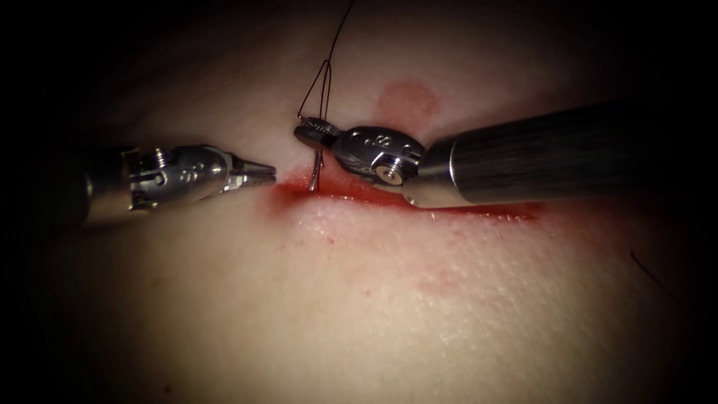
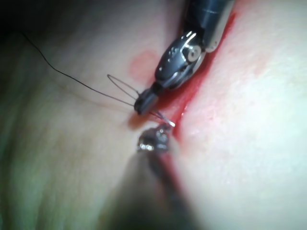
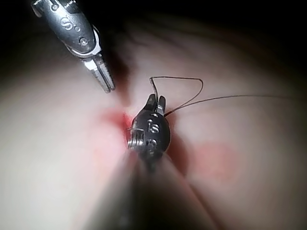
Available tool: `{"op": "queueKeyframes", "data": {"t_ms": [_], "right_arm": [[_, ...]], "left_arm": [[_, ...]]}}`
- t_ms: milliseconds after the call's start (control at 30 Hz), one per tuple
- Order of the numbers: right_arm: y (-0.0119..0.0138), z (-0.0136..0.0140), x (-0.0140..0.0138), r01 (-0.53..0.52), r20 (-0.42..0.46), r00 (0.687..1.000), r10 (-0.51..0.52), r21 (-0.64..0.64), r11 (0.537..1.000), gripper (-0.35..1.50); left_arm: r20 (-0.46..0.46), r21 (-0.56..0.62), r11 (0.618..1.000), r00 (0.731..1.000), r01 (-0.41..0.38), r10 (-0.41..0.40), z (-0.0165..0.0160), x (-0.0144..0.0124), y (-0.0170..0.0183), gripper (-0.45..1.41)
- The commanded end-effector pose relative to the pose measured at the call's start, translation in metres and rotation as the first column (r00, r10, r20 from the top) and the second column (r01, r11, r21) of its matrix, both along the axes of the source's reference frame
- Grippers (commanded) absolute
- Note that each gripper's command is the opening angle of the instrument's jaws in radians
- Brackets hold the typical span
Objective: Wound Closure
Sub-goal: Use the right gripper to pass the needle through the bottom half of the cut.
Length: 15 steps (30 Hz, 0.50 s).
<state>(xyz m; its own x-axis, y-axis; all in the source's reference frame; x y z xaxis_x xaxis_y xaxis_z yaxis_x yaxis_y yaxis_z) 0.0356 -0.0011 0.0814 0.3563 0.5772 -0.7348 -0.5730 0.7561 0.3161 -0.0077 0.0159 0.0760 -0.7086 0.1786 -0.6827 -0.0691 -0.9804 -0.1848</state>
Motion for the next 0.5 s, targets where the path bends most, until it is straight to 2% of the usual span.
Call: {"op": "queueKeyframes", "data": {"t_ms": [33,500], "right_arm": [[-0.0003,0.0005,0.0006,0.000,-0.008,1.000,0.000,0.009,1.000,-0.35],[-0.0010,0.0011,0.0006,0.008,-0.007,1.000,-0.007,0.057,0.998,-0.35]], "left_arm": [[0.000,-0.004,1.000,1.000,-0.006,0.006,0.0006,-0.0005,-0.0002,-0.34],[0.083,0.028,0.999,0.996,-0.046,0.044,0.0038,-0.0020,-0.0002,-0.35]]}}
